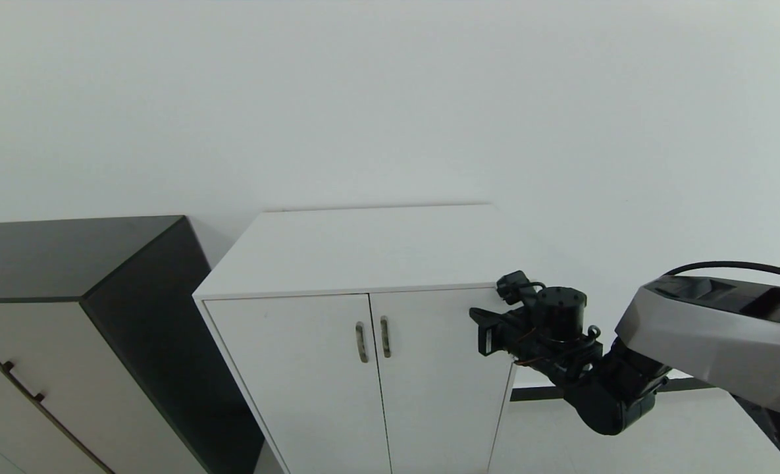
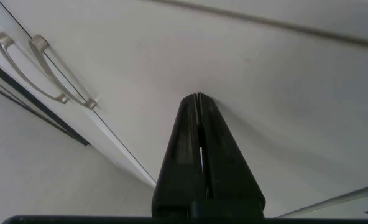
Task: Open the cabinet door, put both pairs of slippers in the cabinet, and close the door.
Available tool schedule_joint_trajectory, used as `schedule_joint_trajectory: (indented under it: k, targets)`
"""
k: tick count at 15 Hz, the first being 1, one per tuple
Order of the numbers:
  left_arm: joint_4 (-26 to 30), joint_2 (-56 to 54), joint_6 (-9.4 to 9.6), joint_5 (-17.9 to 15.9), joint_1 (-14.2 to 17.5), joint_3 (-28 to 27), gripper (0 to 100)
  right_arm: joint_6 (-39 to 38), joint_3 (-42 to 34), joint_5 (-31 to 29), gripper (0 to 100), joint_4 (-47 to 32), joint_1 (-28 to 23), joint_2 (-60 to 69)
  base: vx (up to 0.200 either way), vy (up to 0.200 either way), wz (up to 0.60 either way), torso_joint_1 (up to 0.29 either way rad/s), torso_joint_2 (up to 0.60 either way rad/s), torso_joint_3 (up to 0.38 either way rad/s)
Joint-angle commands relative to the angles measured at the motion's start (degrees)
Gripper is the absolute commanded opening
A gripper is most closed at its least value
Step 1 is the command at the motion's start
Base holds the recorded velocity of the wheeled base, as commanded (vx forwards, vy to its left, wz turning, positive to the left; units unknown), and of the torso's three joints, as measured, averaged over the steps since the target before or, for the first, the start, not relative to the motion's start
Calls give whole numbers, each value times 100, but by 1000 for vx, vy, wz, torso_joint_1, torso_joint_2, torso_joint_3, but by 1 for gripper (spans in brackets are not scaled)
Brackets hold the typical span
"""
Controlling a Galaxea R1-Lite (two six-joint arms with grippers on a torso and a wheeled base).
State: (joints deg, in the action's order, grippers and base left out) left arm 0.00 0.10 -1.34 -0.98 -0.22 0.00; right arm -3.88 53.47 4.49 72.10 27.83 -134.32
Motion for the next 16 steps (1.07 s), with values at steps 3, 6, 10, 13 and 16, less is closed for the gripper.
schedule_joint_trajectory:
  k: [3, 6, 10, 13, 16]
  targets:
    - [0, -1, 2, -8, 4, 0, 0, 27, -873, -18, 0, 393, -138, 723, 0, 0, 0, 0, 0, 0]
    - [0, -1, 2, -8, -4, 0, 0, 54, -1954, -88, 0, 859, -340, 1259, 0, 0, 0, 0, 0, 0]
    - [0, -1, 11, -8, 4, 0, 0, 300, -3703, -238, 0, 1791, -779, 1742, 0, 0, 0, 0, 0, 0]
    - [0, -1, 11, -8, 4, 0, 0, 317, -4573, -334, 0, 1791, -1043, 2463, 0, 0, 0, 0, 0, 0]
    - [0, -1, 11, -8, -4, 0, 0, 379, -5347, -361, 0, 1791, -1245, 3219, 0, 0, 0, 0, 0, 0]
